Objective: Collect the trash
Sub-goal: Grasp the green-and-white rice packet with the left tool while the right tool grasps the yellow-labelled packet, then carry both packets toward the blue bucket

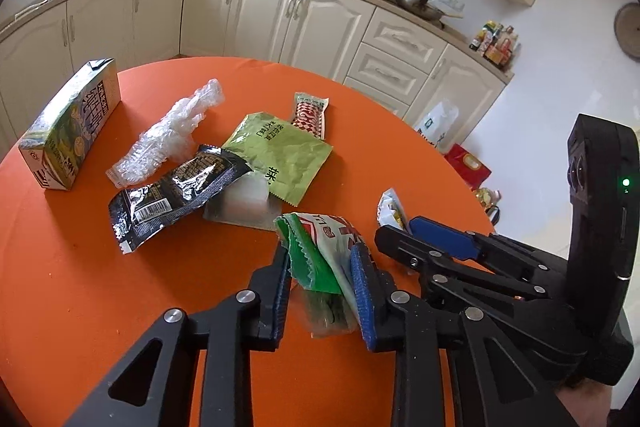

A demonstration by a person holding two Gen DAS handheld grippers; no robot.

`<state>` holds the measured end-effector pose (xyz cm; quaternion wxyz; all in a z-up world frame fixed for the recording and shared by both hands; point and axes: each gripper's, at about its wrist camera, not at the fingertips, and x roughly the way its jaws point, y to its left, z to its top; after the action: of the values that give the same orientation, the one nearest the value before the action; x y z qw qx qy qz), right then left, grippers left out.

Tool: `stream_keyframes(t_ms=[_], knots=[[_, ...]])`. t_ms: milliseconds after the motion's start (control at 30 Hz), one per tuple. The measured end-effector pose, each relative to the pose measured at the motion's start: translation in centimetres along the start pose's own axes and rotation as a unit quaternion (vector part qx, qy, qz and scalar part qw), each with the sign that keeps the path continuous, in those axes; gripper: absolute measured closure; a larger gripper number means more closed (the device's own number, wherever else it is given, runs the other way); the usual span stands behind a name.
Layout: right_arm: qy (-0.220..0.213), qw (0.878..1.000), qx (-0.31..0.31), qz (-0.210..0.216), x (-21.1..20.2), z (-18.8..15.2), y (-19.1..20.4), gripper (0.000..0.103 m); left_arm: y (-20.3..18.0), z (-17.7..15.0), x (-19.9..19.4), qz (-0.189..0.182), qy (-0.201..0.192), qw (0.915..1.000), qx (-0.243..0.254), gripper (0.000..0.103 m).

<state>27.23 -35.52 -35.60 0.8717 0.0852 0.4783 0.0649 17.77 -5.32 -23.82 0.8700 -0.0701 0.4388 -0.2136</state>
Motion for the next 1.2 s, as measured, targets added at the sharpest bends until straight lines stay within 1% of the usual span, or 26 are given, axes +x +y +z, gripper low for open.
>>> stream_keyframes(t_ms=[33,67,133,267,400,600,833,1000,1100,1200], knots=[[-0.001,1.0,0.003,0.007,-0.3,-0.1,0.1,0.087,-0.1,0.0,-0.1,0.0,-0.001,1.0,0.001,0.08],[0.0,1.0,0.0,0.004,-0.6,-0.1,0.2,0.089,-0.1,-0.1,-0.4,-0.002,-0.002,1.0,-0.002,0.081],[0.006,1.0,-0.01,-0.007,-0.7,-0.3,0.5,0.089,-0.3,-0.1,-0.7,-0.001,-0.006,1.0,0.001,0.083],[0.005,1.0,-0.001,-0.005,-0.9,-0.6,0.3,0.089,-0.6,-0.2,-1.6,-0.002,-0.012,0.9999,0.009,0.085],[-0.004,1.0,-0.002,0.0,-1.9,-0.5,0.6,0.092,-0.5,-0.2,-2.6,-0.004,-0.017,0.9998,0.012,0.087],[-0.012,1.0,0.005,0.01,-3.1,-0.8,0.8,0.093,-0.1,-0.5,-3.7,-0.008,-0.021,0.9996,0.016,0.088],[-0.025,1.0,0.007,0.016,-4.9,-1.1,1.0,0.094,-0.2,-0.4,-5.8,-0.006,-0.042,0.9985,0.035,0.088],[-0.044,0.999,0.006,0.014,-7.0,-1.2,1.1,0.094,-0.5,-0.1,-7.7,-0.008,-0.058,0.9969,0.053,0.089],[-0.057,0.998,0.006,0.011,-8.4,-1.1,1.0,0.094,-1.2,0.3,-8.9,-0.012,-0.068,0.9955,0.064,0.089],[-0.075,0.997,0.009,0.006,-10.4,-1.0,0.6,0.094,-2.7,0.7,-10.1,-0.018,-0.081,0.9935,0.078,0.089]])
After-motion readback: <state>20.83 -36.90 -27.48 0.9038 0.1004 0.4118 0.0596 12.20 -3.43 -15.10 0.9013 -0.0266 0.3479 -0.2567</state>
